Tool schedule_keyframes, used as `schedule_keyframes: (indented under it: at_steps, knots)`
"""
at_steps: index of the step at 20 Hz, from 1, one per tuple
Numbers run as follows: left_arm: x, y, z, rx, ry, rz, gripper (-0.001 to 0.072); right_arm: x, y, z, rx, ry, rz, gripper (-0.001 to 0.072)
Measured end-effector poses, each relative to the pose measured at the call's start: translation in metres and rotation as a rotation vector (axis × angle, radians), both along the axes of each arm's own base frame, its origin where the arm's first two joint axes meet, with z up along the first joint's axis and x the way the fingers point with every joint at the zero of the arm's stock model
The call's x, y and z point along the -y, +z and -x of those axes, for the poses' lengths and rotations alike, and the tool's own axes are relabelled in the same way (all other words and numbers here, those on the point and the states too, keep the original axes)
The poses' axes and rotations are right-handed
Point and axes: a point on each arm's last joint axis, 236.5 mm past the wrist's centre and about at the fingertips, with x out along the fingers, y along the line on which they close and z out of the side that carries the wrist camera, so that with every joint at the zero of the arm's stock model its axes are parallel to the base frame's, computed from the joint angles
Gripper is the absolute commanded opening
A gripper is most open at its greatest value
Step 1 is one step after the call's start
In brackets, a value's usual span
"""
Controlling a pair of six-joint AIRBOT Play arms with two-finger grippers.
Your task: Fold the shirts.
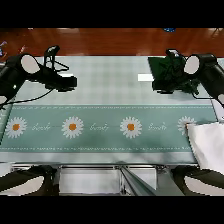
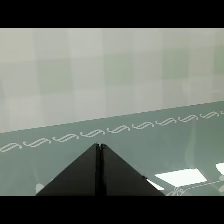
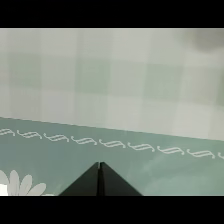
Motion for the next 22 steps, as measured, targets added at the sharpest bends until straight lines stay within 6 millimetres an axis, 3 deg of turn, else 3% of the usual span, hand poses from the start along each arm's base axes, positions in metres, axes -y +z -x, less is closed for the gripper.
schedule_keyframes:
  at_steps: [15,19,20,21,22]
  knots:
    - [0.000,0.000,0.000,0.000,0.000,0.000,0.0018,0.000,0.000,0.000,0.000,0.000,0.000,0.0019]
    - [0.000,0.001,-0.004,0.016,0.005,0.003,0.0019,0.000,0.004,-0.014,0.062,-0.004,-0.001,0.0022]
    - [0.000,0.002,-0.006,0.025,0.007,0.004,0.0042,0.000,0.007,-0.022,0.096,-0.005,-0.001,0.0088]
    - [0.001,0.002,-0.009,0.038,0.010,0.005,0.0197,0.001,0.011,-0.032,0.143,-0.007,0.002,0.0347]
    - [0.000,0.003,-0.016,0.062,0.016,0.006,0.0511,0.002,0.017,-0.043,0.195,-0.007,0.007,0.0420]
